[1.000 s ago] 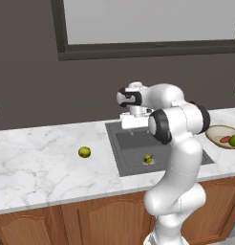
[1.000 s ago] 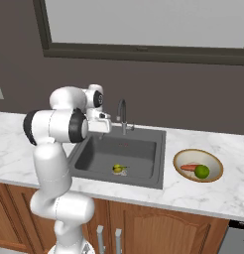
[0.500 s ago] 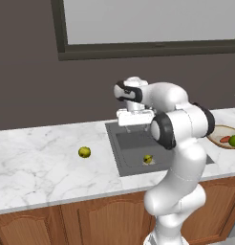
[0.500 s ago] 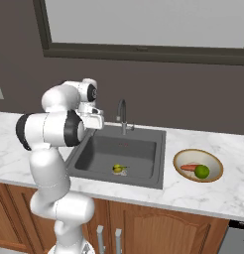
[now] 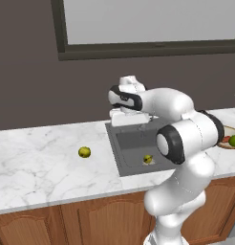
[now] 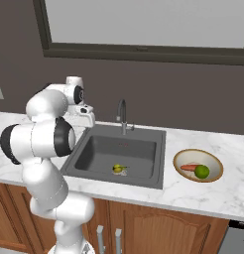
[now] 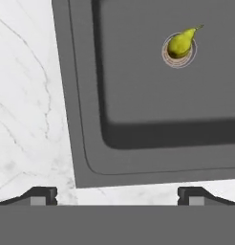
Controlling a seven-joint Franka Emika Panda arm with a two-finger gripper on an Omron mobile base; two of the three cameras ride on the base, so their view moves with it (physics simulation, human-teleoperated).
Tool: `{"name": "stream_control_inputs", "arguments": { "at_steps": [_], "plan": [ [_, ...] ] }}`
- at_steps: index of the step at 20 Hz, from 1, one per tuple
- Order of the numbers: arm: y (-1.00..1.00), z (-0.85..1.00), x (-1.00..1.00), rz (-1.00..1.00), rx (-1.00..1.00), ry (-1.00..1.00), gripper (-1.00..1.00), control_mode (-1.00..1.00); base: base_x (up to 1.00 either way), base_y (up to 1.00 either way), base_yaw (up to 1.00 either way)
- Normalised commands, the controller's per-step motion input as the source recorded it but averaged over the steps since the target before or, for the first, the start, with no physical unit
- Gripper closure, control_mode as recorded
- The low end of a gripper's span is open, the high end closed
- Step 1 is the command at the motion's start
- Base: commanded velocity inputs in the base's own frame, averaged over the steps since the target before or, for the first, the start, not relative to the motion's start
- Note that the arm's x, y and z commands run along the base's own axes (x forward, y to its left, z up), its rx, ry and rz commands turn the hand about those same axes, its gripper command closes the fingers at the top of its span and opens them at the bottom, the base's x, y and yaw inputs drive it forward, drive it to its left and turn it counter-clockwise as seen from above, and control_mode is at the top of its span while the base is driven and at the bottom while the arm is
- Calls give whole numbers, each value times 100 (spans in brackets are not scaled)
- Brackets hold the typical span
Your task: There is a mixed pile of frozen fruits and vegetables on the counter. Locate all the frozen vegetables and place the items in a bowl on the counter. Take all the frozen fruits and defrost them in a running sink.
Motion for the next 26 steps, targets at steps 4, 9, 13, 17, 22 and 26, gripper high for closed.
{"name": "stream_control_inputs", "arguments": {
  "at_steps": [4,9,13,17,22,26],
  "plan": [
    [0,0,0,0,2,-26,-100,-100,0,0,0],
    [10,-5,17,16,14,4,-100,-100,0,0,0],
    [21,2,20,12,0,16,-100,-100,0,0,0],
    [29,12,14,10,-6,15,-100,-100,0,0,0],
    [37,5,13,9,-3,14,-100,-100,0,0,0],
    [43,-9,15,7,0,8,-100,-100,0,0,0]
  ]
}}
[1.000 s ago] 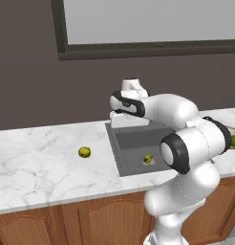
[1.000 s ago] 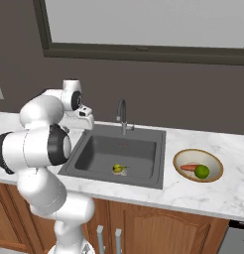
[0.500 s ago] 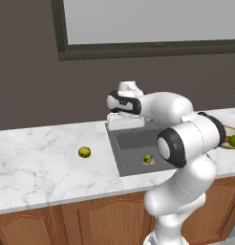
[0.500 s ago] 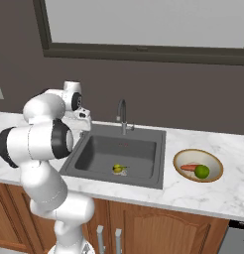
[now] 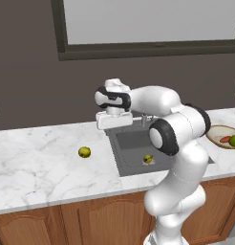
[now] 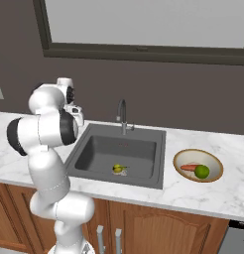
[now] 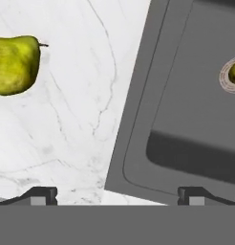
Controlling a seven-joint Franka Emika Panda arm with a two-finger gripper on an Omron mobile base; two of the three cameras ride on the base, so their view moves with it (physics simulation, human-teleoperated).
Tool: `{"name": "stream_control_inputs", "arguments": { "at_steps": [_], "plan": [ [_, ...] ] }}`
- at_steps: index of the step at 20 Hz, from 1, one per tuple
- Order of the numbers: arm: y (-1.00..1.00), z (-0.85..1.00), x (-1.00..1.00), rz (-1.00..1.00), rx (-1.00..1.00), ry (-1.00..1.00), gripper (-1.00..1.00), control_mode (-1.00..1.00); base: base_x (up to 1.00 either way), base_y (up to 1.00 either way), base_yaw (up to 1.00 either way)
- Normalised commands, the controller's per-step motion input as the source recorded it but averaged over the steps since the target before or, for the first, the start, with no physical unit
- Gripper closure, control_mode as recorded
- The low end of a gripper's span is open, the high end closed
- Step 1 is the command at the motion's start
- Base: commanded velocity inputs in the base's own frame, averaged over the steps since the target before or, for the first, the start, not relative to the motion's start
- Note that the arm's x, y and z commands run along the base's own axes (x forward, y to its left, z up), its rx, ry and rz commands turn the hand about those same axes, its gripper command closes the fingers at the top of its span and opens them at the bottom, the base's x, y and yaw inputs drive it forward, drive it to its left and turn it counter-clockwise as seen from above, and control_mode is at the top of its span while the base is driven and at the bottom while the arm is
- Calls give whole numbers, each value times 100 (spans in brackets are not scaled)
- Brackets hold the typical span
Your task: There is a mixed pile of frozen fruits and vegetables on the counter. Locate all the frozen vegetables and place the items in a bowl on the counter. Take all the frozen fruits and defrost them in a running sink.
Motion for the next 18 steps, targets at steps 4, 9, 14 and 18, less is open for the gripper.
{"name": "stream_control_inputs", "arguments": {
  "at_steps": [4,9,14,18],
  "plan": [
    [45,-12,18,4,0,5,-100,-100,0,0,0],
    [45,-8,14,3,0,4,-100,-100,0,0,0],
    [44,-20,9,0,0,1,-100,-100,0,0,0],
    [39,-26,6,0,0,-1,-100,-100,0,0,0]
  ]
}}
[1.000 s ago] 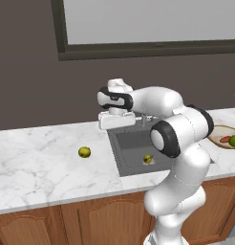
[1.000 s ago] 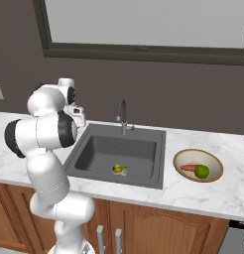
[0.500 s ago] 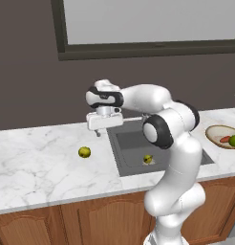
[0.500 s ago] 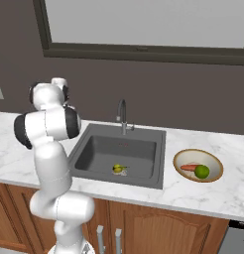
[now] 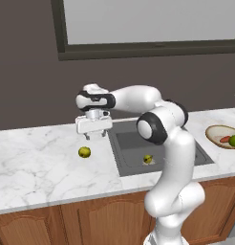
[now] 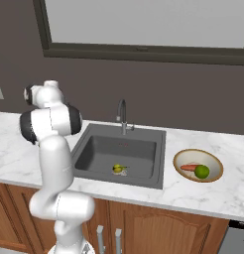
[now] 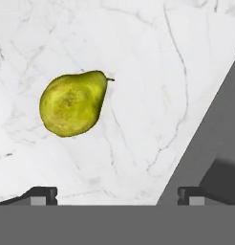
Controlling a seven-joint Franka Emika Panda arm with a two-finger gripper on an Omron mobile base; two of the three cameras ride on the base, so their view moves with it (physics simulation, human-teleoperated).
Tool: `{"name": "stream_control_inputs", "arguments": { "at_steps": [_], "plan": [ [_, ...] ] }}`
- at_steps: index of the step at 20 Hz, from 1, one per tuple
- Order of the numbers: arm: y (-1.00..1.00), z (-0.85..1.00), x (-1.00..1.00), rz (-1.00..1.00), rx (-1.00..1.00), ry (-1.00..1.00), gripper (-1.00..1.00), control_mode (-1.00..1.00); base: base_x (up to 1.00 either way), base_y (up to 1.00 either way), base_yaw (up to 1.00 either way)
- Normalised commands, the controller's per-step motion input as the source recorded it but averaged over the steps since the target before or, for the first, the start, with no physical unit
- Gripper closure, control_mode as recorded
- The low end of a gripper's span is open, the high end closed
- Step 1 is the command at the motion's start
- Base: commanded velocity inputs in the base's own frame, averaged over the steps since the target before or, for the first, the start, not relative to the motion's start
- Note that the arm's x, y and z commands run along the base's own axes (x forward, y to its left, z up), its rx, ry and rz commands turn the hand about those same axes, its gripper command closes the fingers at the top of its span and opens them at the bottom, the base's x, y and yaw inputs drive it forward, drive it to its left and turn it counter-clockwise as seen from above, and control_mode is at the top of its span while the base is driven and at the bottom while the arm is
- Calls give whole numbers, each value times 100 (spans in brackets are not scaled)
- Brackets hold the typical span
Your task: There is a mixed pile of frozen fruits and vegetables on the counter. Locate all the frozen vegetables and place the items in a bowl on the counter. Take all the frozen fruits and defrost them in a running sink.
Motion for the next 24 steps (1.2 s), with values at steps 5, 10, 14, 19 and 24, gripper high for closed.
{"name": "stream_control_inputs", "arguments": {
  "at_steps": [5,10,14,19,24],
  "plan": [
    [27,-18,4,0,0,-1,-100,-100,0,0,0],
    [15,-15,2,0,0,-4,-100,-100,0,0,0],
    [18,-20,10,0,0,-6,-100,-100,0,0,0],
    [14,-13,16,0,0,-3,-100,-100,0,0,0],
    [13,-7,13,0,0,-1,-100,-100,0,0,0]
  ]
}}
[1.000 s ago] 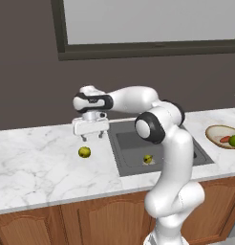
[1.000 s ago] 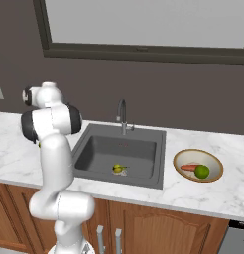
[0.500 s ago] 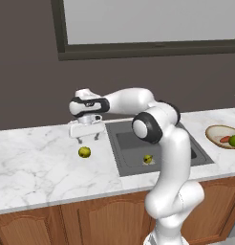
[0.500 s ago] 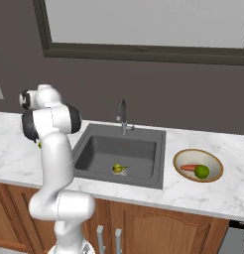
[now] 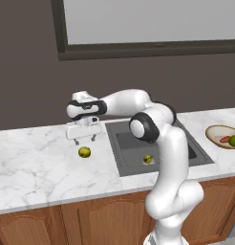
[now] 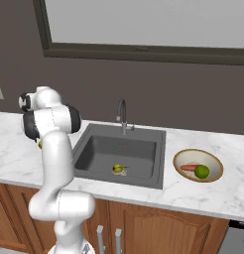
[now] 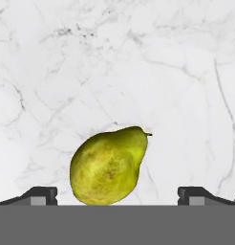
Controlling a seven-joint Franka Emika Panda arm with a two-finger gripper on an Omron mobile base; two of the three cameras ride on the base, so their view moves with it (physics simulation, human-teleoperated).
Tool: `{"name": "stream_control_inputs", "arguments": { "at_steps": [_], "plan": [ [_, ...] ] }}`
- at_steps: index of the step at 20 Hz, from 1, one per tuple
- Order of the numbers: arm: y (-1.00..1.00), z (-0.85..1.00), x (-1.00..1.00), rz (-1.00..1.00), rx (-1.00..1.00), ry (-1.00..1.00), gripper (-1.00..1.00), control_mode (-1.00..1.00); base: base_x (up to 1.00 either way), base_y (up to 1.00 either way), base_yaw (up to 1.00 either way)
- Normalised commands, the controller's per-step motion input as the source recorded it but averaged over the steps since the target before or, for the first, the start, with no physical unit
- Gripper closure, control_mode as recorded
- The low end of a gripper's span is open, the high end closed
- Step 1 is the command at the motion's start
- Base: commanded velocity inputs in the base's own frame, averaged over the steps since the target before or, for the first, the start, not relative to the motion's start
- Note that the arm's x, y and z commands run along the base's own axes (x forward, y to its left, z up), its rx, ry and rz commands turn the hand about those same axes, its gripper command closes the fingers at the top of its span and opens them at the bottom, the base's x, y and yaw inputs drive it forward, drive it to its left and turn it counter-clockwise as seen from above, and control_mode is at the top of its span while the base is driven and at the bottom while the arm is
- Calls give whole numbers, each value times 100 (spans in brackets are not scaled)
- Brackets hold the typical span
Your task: There is a mixed pile of frozen fruits and vegetables on the counter. Locate all the frozen vegetables and place the items in a bowl on the counter. Take all the frozen fruits and defrost them in a running sink.
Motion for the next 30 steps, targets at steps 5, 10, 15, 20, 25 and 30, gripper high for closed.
{"name": "stream_control_inputs", "arguments": {
  "at_steps": [5,10,15,20,25,30],
  "plan": [
    [0,-6,-3,0,0,0,-100,-100,0,0,0],
    [0,-21,-4,0,0,2,-100,-100,0,0,0],
    [0,-22,-4,0,0,2,-100,-100,0,0,0],
    [1,-24,-4,0,0,3,-100,-100,0,0,0],
    [4,-22,-3,0,0,3,-100,-100,0,0,0],
    [3,-22,-5,0,1,2,-100,-100,0,0,0]
  ]
}}
